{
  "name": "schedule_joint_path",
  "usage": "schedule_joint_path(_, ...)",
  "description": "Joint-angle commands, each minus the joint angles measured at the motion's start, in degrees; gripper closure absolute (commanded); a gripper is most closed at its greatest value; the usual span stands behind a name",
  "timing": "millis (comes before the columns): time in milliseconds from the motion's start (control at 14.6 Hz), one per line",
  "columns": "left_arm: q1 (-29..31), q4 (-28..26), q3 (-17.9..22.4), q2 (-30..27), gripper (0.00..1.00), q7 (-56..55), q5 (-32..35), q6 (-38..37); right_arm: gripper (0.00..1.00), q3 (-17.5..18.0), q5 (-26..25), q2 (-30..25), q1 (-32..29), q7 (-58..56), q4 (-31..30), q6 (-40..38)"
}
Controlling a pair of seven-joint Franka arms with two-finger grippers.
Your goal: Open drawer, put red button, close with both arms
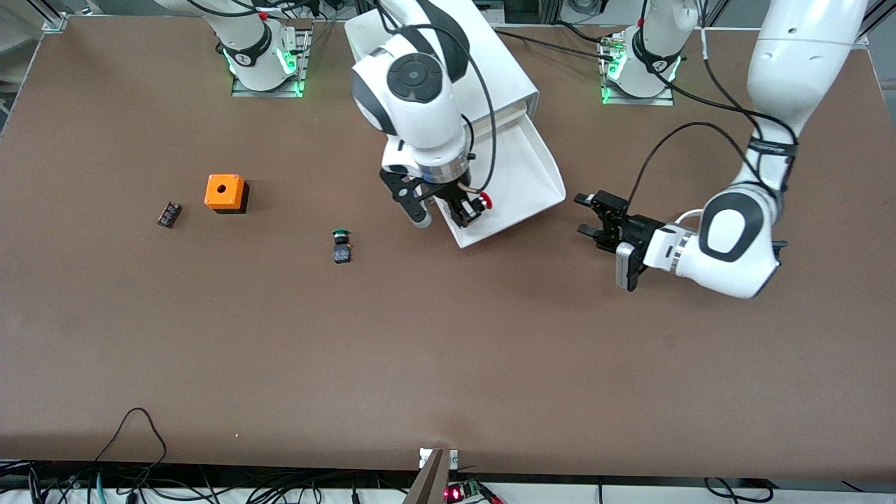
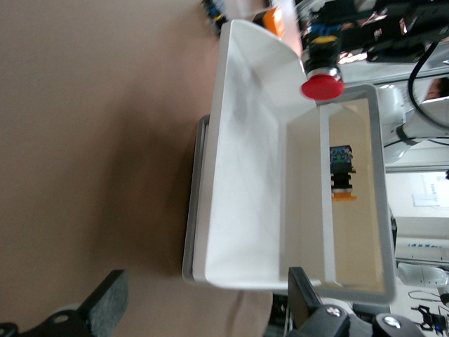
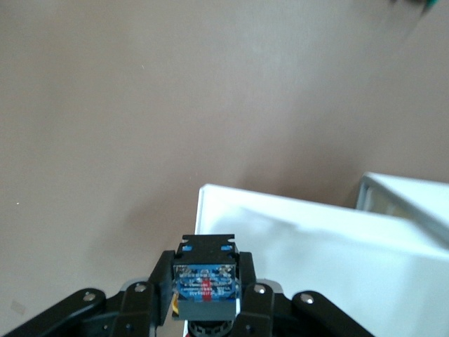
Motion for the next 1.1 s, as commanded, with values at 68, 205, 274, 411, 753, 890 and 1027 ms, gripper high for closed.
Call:
schedule_joint_path(68,-0.98,11.63,-0.56,-0.27,0.00,-18.50,10.34,-9.63,1.00,-0.61,-0.79,4.41,2.41,8.64,2.81,4.48)
schedule_joint_path(205,-1.59,16.47,-1.17,-0.62,0.00,-28.97,12.98,-12.63,1.00,-0.61,-0.79,5.47,3.03,11.11,4.04,4.58)
schedule_joint_path(274,-2.38,19.10,-1.26,-0.62,0.00,-33.89,14.73,-13.95,1.00,-0.61,-0.79,5.65,3.21,12.25,4.13,4.75)
schedule_joint_path(411,-4.75,25.25,-1.18,-0.62,0.00,-41.29,20.17,-17.29,0.61,-0.78,-1.31,5.82,4.17,13.57,4.05,5.63)
schedule_joint_path(753,-8.54,34.31,-1.09,-0.62,0.00,-46.07,37.23,-18.09,0.00,-0.70,-4.74,5.83,4.61,13.75,4.13,5.72)
schedule_joint_path(890,-8.98,38.01,0.05,-0.10,0.00,-46.24,37.96,-16.87,0.00,-1.13,-4.83,5.39,4.18,12.44,4.92,5.11)
schedule_joint_path(1027,-7.67,37.50,0.14,1.04,0.00,-45.02,37.78,-8.73,0.00,-1.49,-4.66,3.90,2.34,4.67,6.06,2.75)
